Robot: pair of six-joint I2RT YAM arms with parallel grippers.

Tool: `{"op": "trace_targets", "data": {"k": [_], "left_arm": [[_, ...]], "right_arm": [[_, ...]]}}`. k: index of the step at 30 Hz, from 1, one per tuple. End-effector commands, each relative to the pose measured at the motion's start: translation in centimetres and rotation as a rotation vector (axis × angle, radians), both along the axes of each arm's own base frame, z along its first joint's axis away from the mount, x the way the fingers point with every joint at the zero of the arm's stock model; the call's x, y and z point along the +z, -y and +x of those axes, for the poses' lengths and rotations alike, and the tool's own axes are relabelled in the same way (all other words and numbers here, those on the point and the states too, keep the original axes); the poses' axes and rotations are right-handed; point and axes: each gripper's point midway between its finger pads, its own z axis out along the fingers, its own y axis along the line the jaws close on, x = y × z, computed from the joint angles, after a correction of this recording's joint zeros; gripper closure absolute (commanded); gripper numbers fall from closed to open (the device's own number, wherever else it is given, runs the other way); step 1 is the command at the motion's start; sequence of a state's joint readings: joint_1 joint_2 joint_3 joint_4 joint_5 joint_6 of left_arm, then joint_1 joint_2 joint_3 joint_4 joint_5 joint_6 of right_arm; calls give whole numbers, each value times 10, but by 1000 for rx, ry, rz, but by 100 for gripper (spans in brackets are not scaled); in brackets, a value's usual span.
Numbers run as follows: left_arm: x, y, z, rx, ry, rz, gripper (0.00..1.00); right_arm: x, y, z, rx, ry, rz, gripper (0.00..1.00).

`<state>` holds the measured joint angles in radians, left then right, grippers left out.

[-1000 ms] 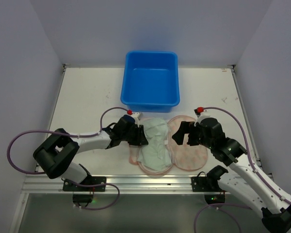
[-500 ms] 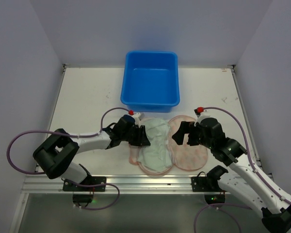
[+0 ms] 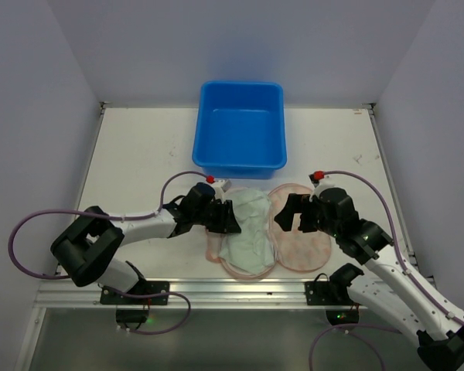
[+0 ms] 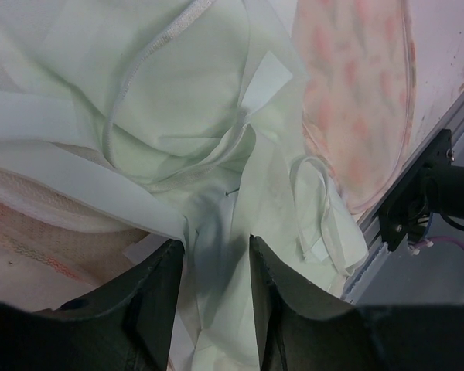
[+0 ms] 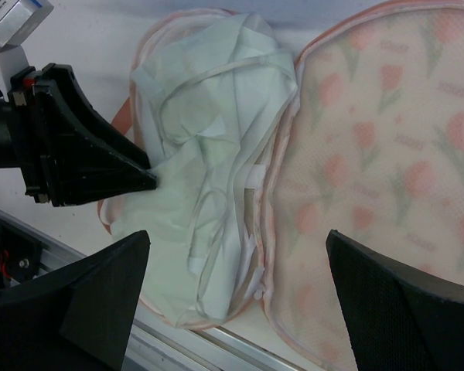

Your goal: Unzip the laundry bag and remove the bra

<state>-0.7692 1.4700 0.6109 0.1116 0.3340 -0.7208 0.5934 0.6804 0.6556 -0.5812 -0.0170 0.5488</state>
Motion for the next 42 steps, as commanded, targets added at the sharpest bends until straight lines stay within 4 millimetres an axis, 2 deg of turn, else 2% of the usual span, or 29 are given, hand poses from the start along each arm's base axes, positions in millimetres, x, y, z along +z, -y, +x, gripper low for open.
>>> {"op": "trace_targets", "data": {"k": [1, 6, 9, 11, 12, 16, 20, 28, 29, 33, 34, 36, 37, 39, 40, 42], "left_arm": [[8, 10, 2, -36, 31, -30, 58], [4, 14, 1, -49, 28, -25, 63], [9, 17, 0, -61, 38, -35, 66], [14, 18, 2, -63, 50, -40, 76], [18, 18, 2, -64, 60, -45, 83], [37, 20, 8, -66, 108, -61, 97], [56, 21, 12, -71, 159, -75, 100], [110, 24, 17, -94, 258, -126, 100], [112, 22, 16, -97, 261, -116, 100], [140, 19, 16, -111, 310, -125, 100], [154, 21, 18, -111, 333, -139, 100], [166, 18, 18, -115, 351, -130, 100], [182, 20, 19, -121, 381, -150, 100], [198, 20, 18, -132, 405, -169, 100], [215, 22, 19, -134, 430, -192, 100], [229, 21, 19, -145, 448, -195, 100]], "right_arm": [[1, 0, 4, 4, 21, -7, 2], [-1, 1, 3, 0, 20, -8, 2], [-2, 1, 3, 2, 19, -8, 2], [-3, 2, 2, -1, 17, -11, 2], [-3, 2, 2, -1, 17, -11, 2], [-2, 3, 2, -3, 27, -10, 2], [-1, 4, 2, -5, 32, -7, 2], [6, 11, 2, -42, 62, -2, 2], [8, 12, 3, -48, 71, -1, 2], [21, 20, 5, -93, 126, 21, 2], [28, 23, 5, -108, 156, 31, 2], [37, 27, 4, -116, 194, 45, 1], [45, 30, 3, -123, 228, 57, 1], [53, 35, 2, -138, 262, 66, 1], [59, 38, 0, -148, 292, 82, 1], [67, 45, -1, -177, 327, 91, 1]]}}
